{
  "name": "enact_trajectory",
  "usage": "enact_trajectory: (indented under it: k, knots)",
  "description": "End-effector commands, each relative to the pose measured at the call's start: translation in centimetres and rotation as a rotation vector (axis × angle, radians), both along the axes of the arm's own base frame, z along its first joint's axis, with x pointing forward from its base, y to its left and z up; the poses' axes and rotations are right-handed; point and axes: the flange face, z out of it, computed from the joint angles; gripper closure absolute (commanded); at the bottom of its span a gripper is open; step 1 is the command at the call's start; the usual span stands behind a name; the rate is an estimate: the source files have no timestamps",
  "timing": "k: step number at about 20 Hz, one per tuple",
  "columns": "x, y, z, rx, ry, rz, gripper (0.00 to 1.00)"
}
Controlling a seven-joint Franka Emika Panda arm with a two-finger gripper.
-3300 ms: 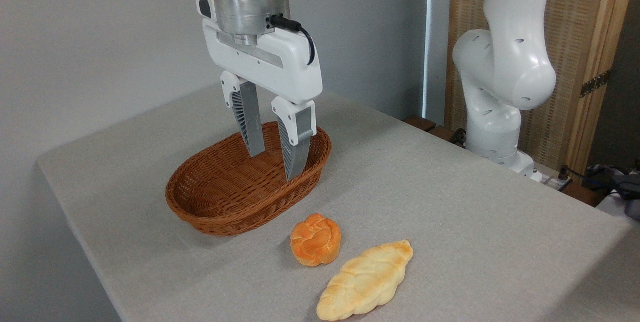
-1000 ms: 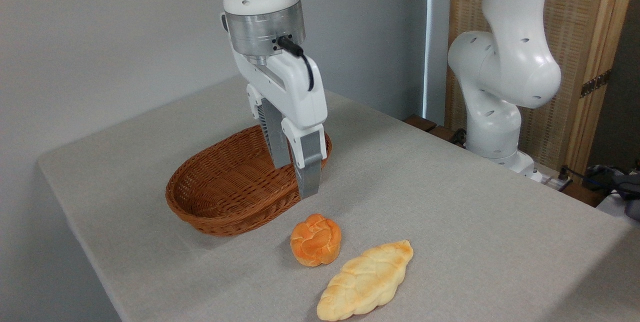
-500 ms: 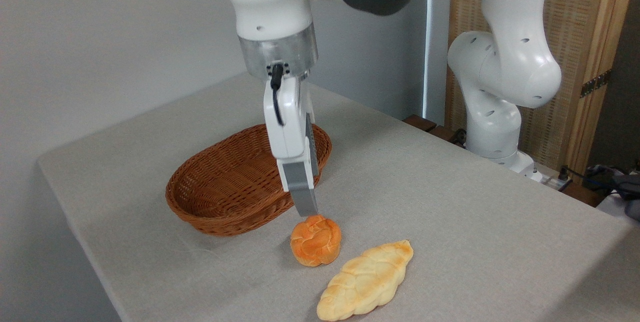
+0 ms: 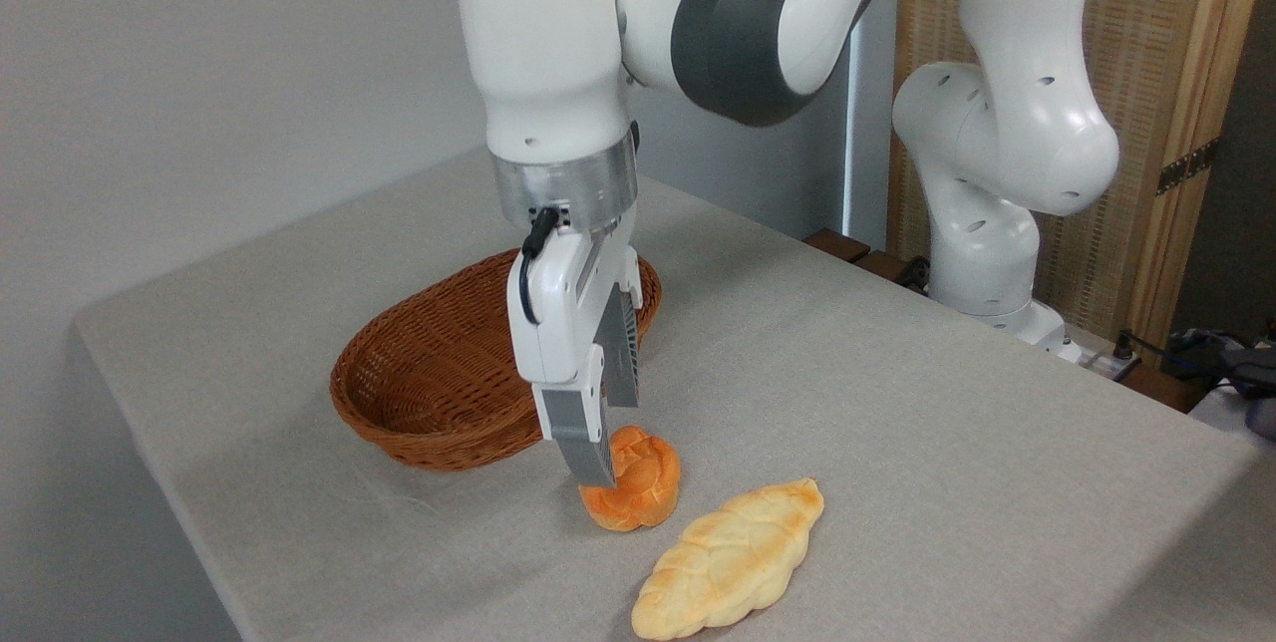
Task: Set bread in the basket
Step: 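Lower the gripper down onto the round orange bun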
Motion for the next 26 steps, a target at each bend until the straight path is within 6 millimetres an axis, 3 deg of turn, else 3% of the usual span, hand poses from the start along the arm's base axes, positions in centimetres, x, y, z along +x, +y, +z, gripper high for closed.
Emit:
enact_trajectory:
  k: [1, 9, 26]
  knots:
    - [-0.8, -0.1, -1.3, -0.004, 0.011, -0.103, 0.00]
    - [-1.7, -1.1, -3.6, 0.011, 0.062, -0.162, 0.00]
    - [-1.8, -2.1, -5.4, 0.037, 0.063, -0.245, 0.00]
